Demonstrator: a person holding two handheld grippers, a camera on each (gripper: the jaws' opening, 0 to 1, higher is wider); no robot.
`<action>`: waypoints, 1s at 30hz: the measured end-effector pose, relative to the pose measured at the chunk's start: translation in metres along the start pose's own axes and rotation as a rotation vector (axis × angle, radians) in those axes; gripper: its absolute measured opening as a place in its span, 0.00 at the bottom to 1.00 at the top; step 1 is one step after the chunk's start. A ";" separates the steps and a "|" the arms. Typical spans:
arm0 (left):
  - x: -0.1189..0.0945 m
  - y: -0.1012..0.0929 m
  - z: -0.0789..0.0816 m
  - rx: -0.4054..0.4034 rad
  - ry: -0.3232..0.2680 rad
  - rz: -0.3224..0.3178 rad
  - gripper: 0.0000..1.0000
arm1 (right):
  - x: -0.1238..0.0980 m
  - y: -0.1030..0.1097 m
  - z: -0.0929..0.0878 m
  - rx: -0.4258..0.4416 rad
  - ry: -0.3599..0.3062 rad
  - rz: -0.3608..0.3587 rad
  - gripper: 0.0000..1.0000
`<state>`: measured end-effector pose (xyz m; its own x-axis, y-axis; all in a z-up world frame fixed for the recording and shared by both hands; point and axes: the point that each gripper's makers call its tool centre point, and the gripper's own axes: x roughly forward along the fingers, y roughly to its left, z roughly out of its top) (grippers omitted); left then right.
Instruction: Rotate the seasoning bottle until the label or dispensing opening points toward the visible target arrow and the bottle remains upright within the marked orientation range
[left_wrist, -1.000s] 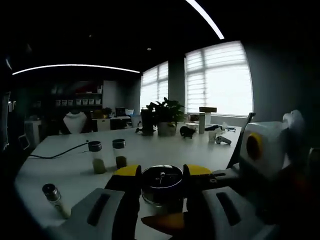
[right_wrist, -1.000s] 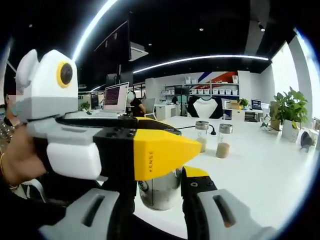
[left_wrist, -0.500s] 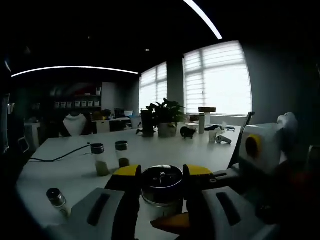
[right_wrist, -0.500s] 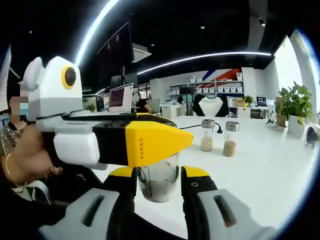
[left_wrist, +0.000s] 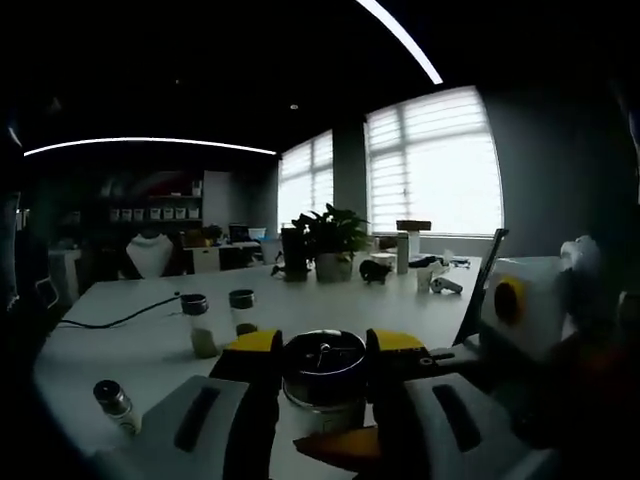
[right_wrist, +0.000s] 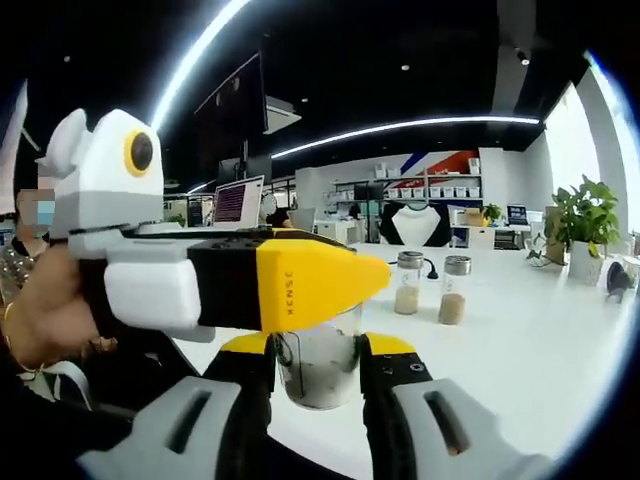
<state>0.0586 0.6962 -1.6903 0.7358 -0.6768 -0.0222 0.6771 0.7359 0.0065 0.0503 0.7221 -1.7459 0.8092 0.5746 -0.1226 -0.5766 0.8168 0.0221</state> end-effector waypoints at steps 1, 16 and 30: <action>0.000 0.000 0.000 0.006 0.002 0.010 0.36 | 0.000 0.000 0.000 -0.002 0.001 -0.007 0.30; 0.001 0.006 -0.012 0.008 0.024 0.115 0.36 | 0.002 -0.001 -0.011 0.016 0.042 0.004 0.31; 0.009 0.024 -0.017 0.019 0.025 0.102 0.36 | 0.008 -0.003 -0.014 0.039 0.031 0.060 0.32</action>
<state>0.0813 0.7087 -1.7073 0.8005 -0.5976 -0.0458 0.5991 0.8002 0.0293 0.0570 0.7231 -1.7613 0.7693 0.6210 -0.1502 -0.6184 0.7828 0.0689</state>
